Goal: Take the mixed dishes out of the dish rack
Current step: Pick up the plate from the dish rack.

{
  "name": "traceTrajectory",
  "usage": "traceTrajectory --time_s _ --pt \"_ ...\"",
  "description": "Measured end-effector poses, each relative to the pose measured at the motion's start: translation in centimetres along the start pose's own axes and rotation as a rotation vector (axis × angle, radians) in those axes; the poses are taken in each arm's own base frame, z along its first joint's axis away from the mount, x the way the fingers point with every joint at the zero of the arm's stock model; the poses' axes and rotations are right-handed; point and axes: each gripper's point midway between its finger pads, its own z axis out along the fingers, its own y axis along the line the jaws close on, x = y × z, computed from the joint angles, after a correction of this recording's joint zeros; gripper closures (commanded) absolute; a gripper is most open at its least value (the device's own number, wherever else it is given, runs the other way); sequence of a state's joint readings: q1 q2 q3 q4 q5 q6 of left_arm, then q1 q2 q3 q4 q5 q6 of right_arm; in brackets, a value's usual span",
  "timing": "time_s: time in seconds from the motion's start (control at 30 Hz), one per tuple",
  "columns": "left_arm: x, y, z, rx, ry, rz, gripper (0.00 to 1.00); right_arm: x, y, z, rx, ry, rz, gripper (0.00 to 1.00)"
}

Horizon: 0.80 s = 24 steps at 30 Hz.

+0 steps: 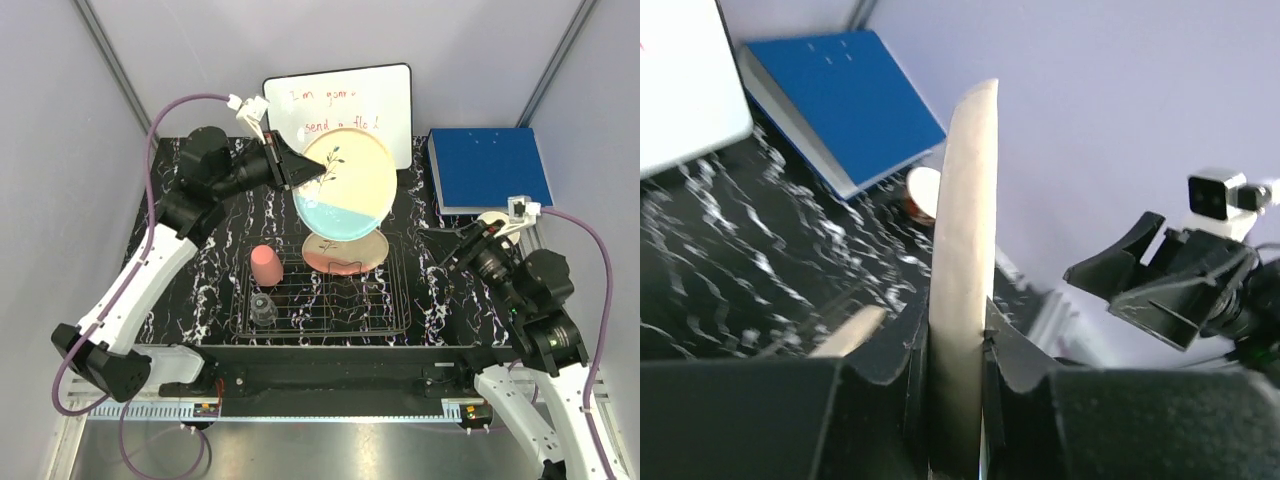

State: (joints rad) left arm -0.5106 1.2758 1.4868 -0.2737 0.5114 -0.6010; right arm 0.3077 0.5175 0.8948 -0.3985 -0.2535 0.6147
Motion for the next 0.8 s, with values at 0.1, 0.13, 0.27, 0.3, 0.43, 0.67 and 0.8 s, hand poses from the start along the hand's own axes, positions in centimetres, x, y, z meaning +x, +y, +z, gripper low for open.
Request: traceTrajectory --time_s 0.1,0.13,0.27,0.3,0.43,0.67,0.8 --pt "1.5 0.8 0.7 0.049 -0.003 -0.13 1.0 -1.0 1.4 -0.8 -0.066 -0.064 0.007 0.28" --pt "2.0 0.8 1.0 0.076 -0.003 -0.172 1.0 -1.2 1.8 -0.9 -0.085 -0.078 0.012 0.28" --pt "3.6 0.2 1.5 0.185 0.0 -0.293 1.0 -1.8 2.9 -0.3 -0.146 -0.089 0.051 0.28" --pt "3.7 -0.1 1.5 0.209 -0.002 -0.311 1.0 -1.7 3.0 0.2 -0.158 -0.086 0.065 0.28" --pt "2.6 -2.1 0.8 0.309 -0.027 -0.313 1.0 -0.3 2.0 2.4 -0.153 -0.034 0.132 0.28" --pt "1.1 -3.8 -0.4 0.386 -0.083 -0.258 1.0 -0.9 2.9 4.5 -0.225 -0.03 0.165 0.3" --pt "1.7 -3.7 -0.3 0.394 -0.073 -0.27 1.0 -0.9 3.5 5.4 -0.269 -0.013 0.169 0.37"
